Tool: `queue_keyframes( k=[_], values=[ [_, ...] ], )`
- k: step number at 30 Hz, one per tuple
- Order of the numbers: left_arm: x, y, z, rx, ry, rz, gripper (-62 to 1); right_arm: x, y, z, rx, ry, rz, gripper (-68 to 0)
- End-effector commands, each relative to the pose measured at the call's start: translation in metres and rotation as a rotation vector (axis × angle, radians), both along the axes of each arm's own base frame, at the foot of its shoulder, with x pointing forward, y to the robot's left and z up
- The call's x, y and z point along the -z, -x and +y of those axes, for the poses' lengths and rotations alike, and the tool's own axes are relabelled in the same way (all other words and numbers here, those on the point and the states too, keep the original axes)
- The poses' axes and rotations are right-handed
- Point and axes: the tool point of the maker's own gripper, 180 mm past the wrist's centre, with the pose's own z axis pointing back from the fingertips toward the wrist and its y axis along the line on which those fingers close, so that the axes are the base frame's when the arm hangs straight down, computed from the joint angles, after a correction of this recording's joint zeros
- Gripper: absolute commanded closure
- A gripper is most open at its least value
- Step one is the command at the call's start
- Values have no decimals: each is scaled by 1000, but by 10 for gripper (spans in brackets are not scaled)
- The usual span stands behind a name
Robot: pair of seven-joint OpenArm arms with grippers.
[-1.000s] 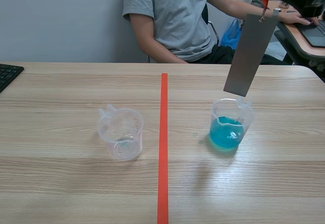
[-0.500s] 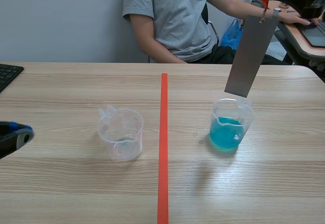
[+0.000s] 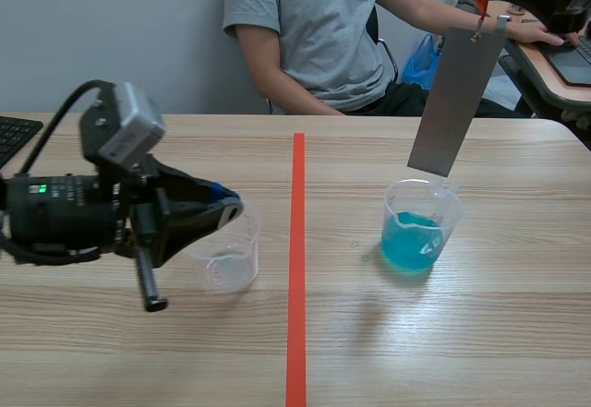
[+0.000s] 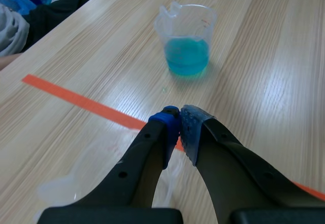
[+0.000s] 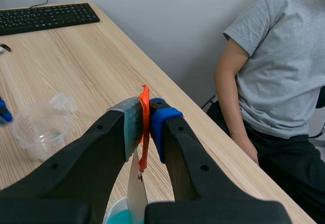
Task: Do the redox reaction experiment.
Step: 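Raise the plate and point at it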
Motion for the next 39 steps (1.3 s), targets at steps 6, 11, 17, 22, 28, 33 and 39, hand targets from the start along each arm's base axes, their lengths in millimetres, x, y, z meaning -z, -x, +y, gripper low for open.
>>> queue_keyframes(
  k=[6, 11, 17, 22, 28, 33, 39],
  values=[
    [13, -27, -38, 7, 26, 1, -46, -17, 0, -3, 2, 0, -47, -11],
    [22, -47, -61, 7, 22, 7, -46, -17, 0, -3, 2, 0, -47, -11],
    [26, -68, -83, -14, 36, 17, -46, -17, 0, -3, 2, -2, -47, -11],
    [27, -75, -98, -8, 37, 20, -46, -17, 0, -3, 2, -2, -47, -11],
    [19, -76, -115, 9, 64, 15, -46, -17, 0, -3, 2, -2, -47, -11],
    [12, -72, -130, 28, 94, 14, -46, -17, 0, -3, 2, -2, -47, -11],
    [6, -70, -141, 36, 121, 14, -46, -17, 0, -3, 2, -2, -47, -11]
  ],
)
